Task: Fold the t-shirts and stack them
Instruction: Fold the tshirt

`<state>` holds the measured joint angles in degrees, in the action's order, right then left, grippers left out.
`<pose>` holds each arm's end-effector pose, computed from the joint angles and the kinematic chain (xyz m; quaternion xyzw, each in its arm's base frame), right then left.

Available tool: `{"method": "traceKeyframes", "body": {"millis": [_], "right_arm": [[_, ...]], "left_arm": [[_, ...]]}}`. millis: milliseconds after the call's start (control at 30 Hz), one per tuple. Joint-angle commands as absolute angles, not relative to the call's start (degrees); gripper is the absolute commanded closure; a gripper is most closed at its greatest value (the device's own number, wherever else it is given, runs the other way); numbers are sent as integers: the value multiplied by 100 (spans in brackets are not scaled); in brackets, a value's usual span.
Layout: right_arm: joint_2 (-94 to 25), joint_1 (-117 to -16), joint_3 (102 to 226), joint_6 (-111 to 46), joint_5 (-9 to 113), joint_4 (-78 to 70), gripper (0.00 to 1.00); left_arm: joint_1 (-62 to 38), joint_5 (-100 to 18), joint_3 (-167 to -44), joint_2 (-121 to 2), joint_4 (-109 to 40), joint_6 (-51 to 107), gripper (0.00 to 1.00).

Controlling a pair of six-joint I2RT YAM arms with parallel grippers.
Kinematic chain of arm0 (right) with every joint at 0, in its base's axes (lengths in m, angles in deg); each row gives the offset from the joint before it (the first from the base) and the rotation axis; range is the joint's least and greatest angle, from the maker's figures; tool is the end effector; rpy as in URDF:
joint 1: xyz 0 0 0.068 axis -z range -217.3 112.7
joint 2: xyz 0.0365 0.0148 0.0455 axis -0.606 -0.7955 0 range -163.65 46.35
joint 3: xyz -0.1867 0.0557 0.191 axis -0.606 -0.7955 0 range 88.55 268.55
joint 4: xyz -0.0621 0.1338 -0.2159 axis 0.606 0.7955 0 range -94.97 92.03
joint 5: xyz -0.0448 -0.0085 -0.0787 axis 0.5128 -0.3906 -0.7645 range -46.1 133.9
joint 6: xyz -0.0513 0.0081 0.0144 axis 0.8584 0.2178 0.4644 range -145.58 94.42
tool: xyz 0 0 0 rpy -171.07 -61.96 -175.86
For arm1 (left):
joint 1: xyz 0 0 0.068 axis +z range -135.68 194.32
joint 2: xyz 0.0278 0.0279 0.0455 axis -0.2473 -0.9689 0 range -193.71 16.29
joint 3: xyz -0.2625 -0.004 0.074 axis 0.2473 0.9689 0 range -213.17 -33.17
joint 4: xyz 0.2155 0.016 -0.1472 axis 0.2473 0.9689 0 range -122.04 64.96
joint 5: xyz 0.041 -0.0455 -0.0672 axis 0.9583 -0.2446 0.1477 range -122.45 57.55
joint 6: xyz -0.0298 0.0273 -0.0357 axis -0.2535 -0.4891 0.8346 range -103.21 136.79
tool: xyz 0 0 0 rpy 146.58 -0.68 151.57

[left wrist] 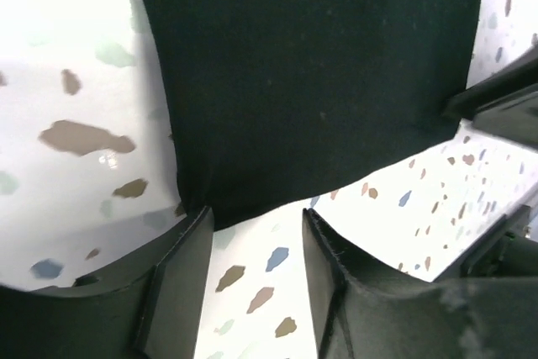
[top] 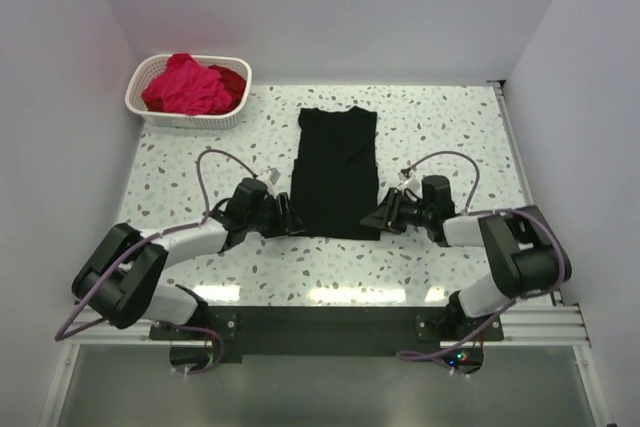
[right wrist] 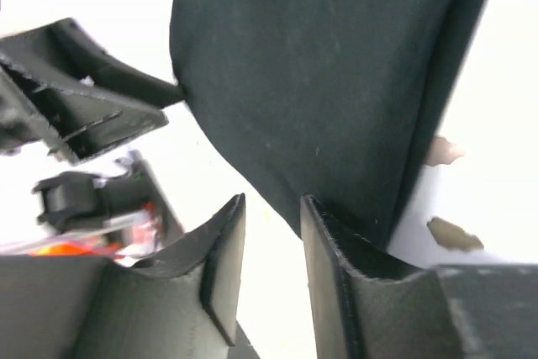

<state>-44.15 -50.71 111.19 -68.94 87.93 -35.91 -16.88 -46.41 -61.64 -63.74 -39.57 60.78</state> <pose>0.2373 0.0820 0.1134 0.0524 0.8445 0.4919 0.2051 0.2108 -0.1377 0.1434 -0.0546 0.9134 -0.3251 0.2389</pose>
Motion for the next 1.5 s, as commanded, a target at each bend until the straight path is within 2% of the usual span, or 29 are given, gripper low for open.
{"method": "traceKeyframes", "body": {"millis": [0,33,133,300,400,533,833,1000,1467], "right_arm": [[-3017,-5119,11868,-5384,7628,-977,61],[-2803,-5110,12009,-5232,7346,-6,60],[-2178,-5197,12484,-4949,6282,1430,53],[-2159,-6154,13065,-5149,4718,2841,43],[-2352,-6603,13092,-5562,4355,3072,41],[-2694,-6885,13091,-5836,4188,2765,41],[-3433,-7236,13390,-6074,4047,2360,46],[-3767,-7368,13390,-6144,3776,2272,52],[-3547,-7430,13724,-6162,3591,2553,52]], "left_arm": [[-1644,-4064,-6463,-5826,-3214,5679,45],[-1662,-3958,-6534,-5720,-2726,5583,43],[-1767,-3396,-6841,-5403,-1934,5380,33],[-1952,-2702,-7158,-5217,-1403,5222,18],[-2014,-2560,-7334,-5462,-1297,5116,19],[-2145,-2533,-7545,-5806,-1385,5028,25],[-2312,-2436,-7703,-6264,-1499,5054,26],[-2321,-2410,-7642,-6281,-1543,5063,26],[-2321,-2436,-7519,-6202,-1596,5107,26]]}}
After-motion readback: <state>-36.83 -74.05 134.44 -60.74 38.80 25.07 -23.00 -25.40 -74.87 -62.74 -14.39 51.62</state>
